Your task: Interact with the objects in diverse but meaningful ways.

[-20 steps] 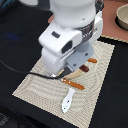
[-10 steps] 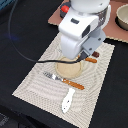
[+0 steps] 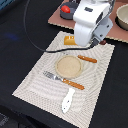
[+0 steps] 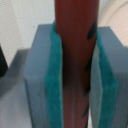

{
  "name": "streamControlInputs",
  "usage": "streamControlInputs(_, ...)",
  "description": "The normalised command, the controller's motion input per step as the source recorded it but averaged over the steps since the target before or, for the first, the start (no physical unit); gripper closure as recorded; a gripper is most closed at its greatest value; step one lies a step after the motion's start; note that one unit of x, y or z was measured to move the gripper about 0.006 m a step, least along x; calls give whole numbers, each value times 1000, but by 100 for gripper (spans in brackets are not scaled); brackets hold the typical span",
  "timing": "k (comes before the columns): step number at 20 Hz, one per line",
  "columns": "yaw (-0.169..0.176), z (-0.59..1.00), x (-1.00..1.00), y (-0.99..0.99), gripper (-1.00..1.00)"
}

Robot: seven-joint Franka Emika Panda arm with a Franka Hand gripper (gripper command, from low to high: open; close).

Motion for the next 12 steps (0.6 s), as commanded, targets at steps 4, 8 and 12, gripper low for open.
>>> streamControlInputs(4, 46, 35, -221, 822, 100)
streamControlInputs(8, 41, 44, -233, 835, 100)
streamControlInputs(12, 39, 47, -238, 836, 100)
